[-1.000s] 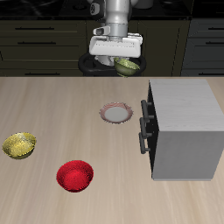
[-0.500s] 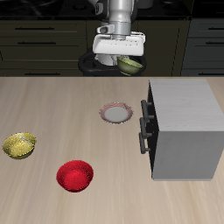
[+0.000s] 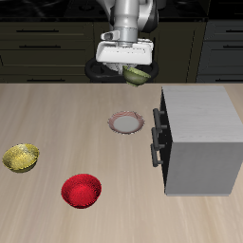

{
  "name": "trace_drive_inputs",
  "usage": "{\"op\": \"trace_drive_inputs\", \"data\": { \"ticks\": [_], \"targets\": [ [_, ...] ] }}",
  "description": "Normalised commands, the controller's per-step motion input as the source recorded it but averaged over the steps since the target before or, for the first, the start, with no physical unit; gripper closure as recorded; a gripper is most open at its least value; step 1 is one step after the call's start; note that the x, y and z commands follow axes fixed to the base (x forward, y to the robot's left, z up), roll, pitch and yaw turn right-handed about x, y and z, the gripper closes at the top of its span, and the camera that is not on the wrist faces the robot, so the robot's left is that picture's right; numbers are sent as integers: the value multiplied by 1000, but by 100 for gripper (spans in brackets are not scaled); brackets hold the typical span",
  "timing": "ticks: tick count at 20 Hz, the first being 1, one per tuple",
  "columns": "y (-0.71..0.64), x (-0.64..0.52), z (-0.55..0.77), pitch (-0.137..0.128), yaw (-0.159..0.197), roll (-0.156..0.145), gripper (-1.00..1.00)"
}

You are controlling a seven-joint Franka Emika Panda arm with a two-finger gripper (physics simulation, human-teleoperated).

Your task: Close the bottom drawer of the white cabinet and place the green bowl on the plate

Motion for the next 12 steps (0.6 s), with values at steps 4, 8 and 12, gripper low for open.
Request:
{"op": "trace_drive_inputs", "data": {
  "ticks": [4,8,12],
  "targets": [
    [-146,137,-173,-68,20,-3,100],
    [-129,120,-197,9,-30,-16,100],
    [-68,66,-221,10,-39,-14,100]
  ]
}}
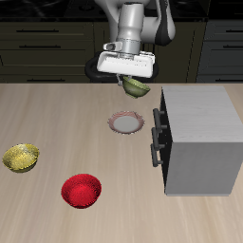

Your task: Close the bottom drawer of the white cabinet and place the green bowl on the plate

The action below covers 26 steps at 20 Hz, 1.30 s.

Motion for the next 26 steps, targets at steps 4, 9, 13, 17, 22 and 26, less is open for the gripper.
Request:
{"op": "trace_drive_inputs", "data": {
  "ticks": [4,9,13,17,22,26],
  "targets": [
    [-35,62,-346,40,-21,-17,100],
    [-29,73,-232,19,-15,-15,100],
    [44,16,-147,38,-57,23,100],
    [39,-46,-156,30,-40,38,100],
    [-216,9,-107,13,12,-43,100],
    [-60,8,-6,4,-26,-4,100]
  ]
}}
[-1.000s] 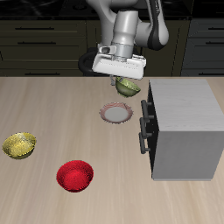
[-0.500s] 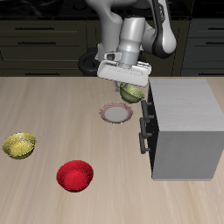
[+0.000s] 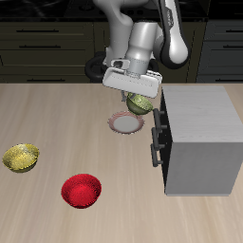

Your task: Close the bottom drawer of the white cabinet and place the green bowl on the plate

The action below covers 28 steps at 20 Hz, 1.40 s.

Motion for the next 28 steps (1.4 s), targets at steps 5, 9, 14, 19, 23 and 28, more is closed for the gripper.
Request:
{"op": "trace_drive_inputs", "data": {
  "ticks": [5,9,14,19,23,28],
  "targets": [
    [192,-34,-52,15,-25,47,100],
    [115,-3,-52,14,-3,25,100],
    [135,3,-41,14,-12,29,100],
    [17,6,-18,9,5,9,100],
    [-261,17,-26,-1,18,-54,100],
    [-250,-9,8,-3,14,-44,100]
  ]
}}
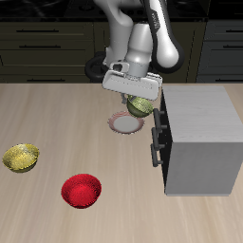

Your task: Close the bottom drawer of the white cabinet and place the green bowl on the plate

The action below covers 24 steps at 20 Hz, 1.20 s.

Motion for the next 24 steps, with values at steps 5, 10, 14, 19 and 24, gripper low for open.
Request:
{"op": "trace_drive_inputs", "data": {
  "ticks": [5,10,14,19,24],
  "targets": [
    [-96,6,32,-6,4,-20,100],
    [-161,22,-87,7,-1,-30,100],
    [-73,33,-186,26,-19,-15,100],
    [30,9,-127,20,-15,-2,100],
    [136,10,-143,21,51,-37,100]
  ]
}}
